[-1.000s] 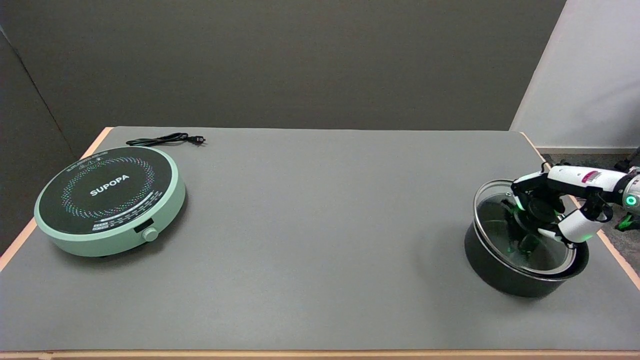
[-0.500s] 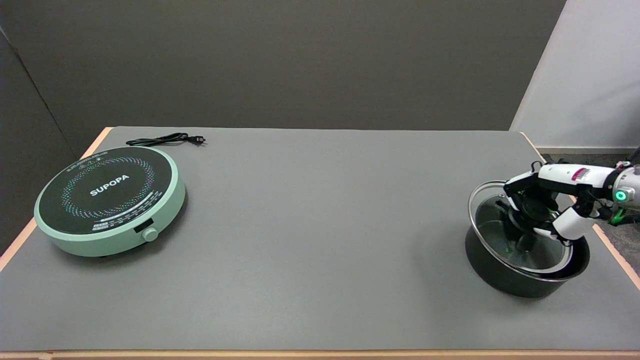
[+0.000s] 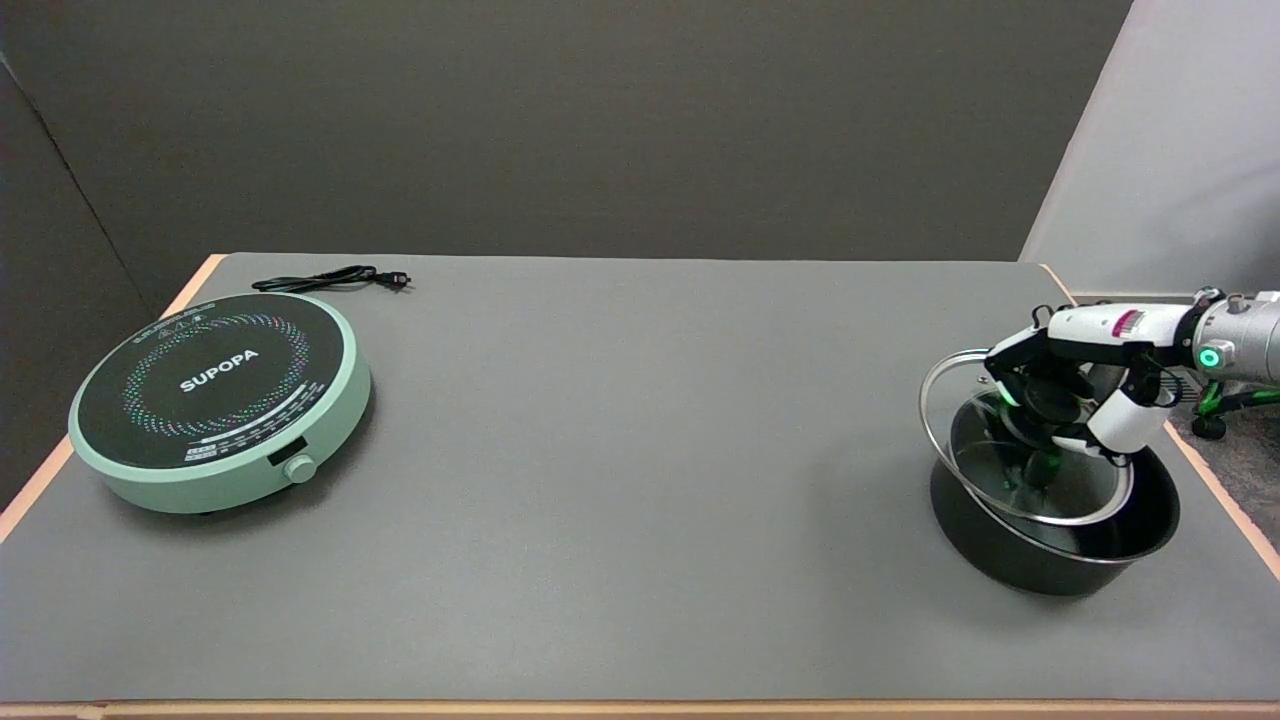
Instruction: Place the pot lid onto the pot.
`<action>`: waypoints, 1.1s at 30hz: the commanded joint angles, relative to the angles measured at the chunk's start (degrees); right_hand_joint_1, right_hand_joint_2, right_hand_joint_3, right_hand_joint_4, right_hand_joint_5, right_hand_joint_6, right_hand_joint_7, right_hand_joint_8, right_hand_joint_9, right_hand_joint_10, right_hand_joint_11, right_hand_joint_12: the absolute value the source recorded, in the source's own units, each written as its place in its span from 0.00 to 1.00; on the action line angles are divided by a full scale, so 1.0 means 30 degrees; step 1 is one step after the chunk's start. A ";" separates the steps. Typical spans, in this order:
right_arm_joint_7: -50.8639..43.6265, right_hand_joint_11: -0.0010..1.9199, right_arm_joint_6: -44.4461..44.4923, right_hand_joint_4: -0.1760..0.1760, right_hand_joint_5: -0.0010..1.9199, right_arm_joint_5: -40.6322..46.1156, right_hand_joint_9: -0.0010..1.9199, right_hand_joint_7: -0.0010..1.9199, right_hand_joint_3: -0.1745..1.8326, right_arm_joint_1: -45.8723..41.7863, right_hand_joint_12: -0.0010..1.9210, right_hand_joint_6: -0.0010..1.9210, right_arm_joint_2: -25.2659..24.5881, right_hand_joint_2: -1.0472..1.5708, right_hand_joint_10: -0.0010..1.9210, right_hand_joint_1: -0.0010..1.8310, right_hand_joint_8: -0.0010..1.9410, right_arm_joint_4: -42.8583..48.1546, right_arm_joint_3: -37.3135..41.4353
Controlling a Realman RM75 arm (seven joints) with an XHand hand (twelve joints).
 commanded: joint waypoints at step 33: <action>-0.0486 0.35 -0.0940 1.00 0.32 -0.0331 0.45 0.48 0.66 0.0856 0.77 0.91 -0.3409 0.64 1.00 0.75 0.82 -0.0887 0.0355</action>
